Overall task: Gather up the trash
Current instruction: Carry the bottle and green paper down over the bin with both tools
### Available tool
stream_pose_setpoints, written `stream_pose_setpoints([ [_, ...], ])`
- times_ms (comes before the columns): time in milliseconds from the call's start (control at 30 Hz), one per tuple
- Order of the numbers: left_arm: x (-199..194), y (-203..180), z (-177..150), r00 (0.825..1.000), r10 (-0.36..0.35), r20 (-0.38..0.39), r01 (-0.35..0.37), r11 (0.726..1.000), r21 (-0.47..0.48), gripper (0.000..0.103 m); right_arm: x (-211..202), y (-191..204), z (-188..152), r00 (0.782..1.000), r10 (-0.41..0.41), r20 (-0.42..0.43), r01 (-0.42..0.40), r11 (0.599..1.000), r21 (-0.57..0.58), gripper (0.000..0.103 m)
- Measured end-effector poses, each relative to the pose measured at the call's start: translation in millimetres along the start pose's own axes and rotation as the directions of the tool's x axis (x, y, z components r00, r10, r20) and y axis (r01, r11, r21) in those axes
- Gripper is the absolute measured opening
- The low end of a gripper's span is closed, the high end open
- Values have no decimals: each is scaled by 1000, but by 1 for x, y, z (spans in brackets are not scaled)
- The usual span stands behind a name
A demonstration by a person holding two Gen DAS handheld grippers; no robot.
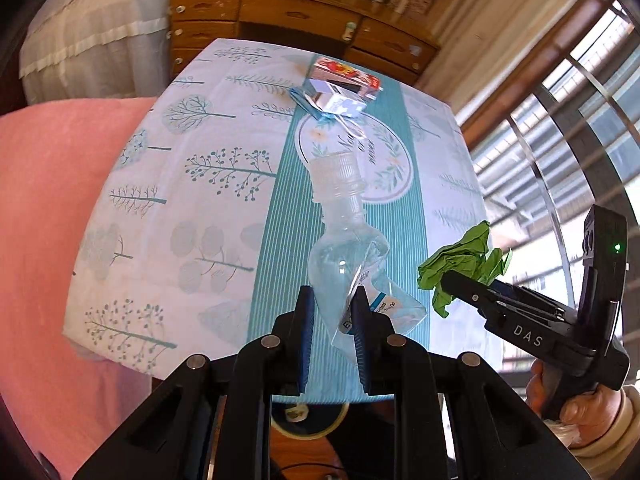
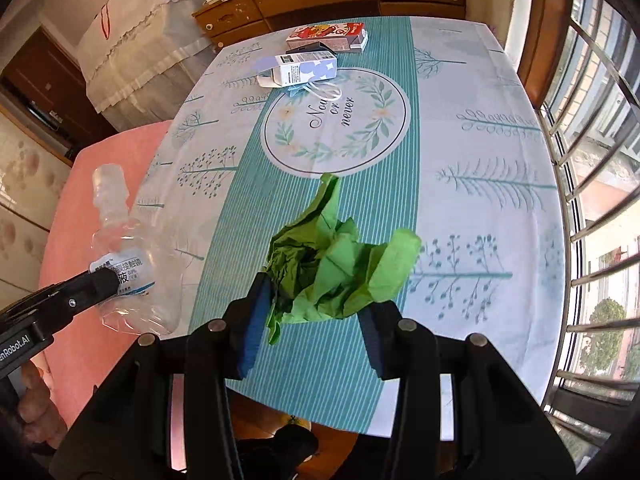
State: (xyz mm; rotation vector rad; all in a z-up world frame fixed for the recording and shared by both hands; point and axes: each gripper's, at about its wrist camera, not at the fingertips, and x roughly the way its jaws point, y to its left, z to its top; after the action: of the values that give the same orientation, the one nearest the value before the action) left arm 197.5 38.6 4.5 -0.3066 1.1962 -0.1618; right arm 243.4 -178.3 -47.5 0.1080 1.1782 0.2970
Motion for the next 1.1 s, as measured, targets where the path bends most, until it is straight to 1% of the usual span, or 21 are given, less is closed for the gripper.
stream_pose_setpoints([
  [133, -15, 18, -31, 999, -39, -21, 41, 995, 90, 18, -15, 20, -54, 999, -40, 36, 38, 997, 70, 39],
  [233, -23, 28, -56, 998, -57, -39, 62, 987, 150, 18, -21, 32, -93, 997, -66, 35, 61, 989, 134, 39],
  [333, -31, 37, -82, 996, -71, -59, 81, 978, 192, 18, -24, 44, -129, 996, -90, 11, 87, 983, 165, 39],
  [467, -37, 47, -116, 990, -94, -104, 115, 969, 217, 18, -27, 54, -168, 992, -123, -27, 126, 977, 174, 39],
  [700, -38, 39, -174, 982, -103, -160, 143, 954, 262, 18, -23, 54, -225, 981, -157, -115, 177, 965, 196, 39],
  [900, -18, 31, -216, 976, -88, -200, 141, 952, 271, 18, 3, 42, -262, 969, -149, -196, 189, 960, 206, 39],
  [1100, 28, 37, -252, 967, -44, -249, 108, 962, 250, 18, 49, 21, -301, 957, -129, -260, 189, 958, 217, 39],
])
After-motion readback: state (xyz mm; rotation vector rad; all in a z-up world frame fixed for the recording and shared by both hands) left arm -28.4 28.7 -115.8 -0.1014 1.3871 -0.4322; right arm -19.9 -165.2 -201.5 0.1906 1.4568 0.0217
